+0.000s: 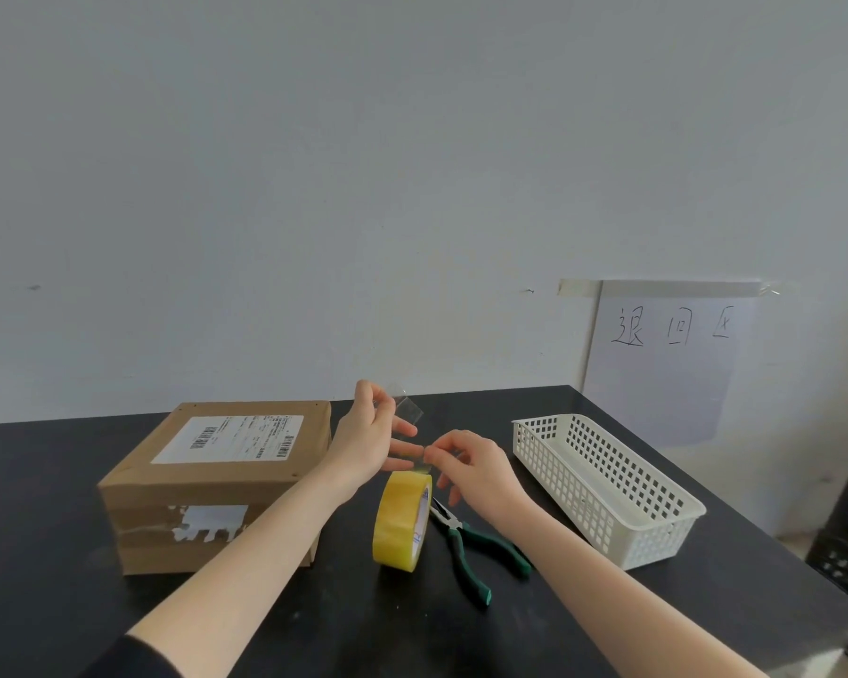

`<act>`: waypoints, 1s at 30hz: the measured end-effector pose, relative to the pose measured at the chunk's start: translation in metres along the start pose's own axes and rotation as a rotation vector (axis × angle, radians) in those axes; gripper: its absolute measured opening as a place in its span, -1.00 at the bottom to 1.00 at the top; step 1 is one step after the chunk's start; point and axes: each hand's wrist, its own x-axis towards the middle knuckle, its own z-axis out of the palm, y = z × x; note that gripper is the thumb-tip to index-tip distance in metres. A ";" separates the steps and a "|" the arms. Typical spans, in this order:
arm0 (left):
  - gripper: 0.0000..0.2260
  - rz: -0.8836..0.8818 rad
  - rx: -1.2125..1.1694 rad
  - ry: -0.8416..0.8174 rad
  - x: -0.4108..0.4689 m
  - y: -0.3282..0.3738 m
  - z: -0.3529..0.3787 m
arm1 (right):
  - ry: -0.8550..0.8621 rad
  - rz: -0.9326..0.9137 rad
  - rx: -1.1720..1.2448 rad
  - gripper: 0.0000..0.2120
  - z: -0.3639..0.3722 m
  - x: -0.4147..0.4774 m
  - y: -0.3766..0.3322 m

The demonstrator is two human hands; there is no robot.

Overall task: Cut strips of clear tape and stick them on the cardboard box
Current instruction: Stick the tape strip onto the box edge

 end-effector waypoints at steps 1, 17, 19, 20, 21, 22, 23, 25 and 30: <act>-0.89 0.005 0.011 0.002 0.000 0.000 0.000 | -0.022 0.030 0.041 -0.88 0.001 0.000 -0.002; -0.88 0.004 0.094 0.001 -0.003 -0.001 -0.001 | -0.016 0.438 0.381 -0.86 0.013 0.012 0.003; -0.88 0.005 0.095 -0.003 -0.004 -0.002 -0.002 | -0.018 0.454 0.384 -0.90 0.014 0.012 0.004; -0.88 0.007 0.095 -0.003 -0.005 -0.002 -0.002 | -0.023 0.463 0.382 -0.90 0.014 0.012 0.005; -0.88 0.011 0.099 -0.002 -0.005 -0.002 -0.003 | -0.027 0.473 0.379 -0.90 0.015 0.012 0.005; -0.88 0.016 0.104 -0.002 -0.005 -0.002 -0.003 | -0.029 0.482 0.376 -0.90 0.016 0.012 0.006; -0.88 0.023 0.107 -0.004 -0.006 -0.002 -0.004 | -0.030 0.491 0.375 -0.90 0.017 0.012 0.006; -0.88 0.035 0.110 -0.016 -0.006 -0.001 -0.005 | -0.027 0.504 0.378 -0.91 0.019 0.011 0.006; -0.88 0.044 0.138 -0.060 -0.009 -0.002 -0.006 | 0.011 0.503 0.427 -0.83 0.020 0.010 0.008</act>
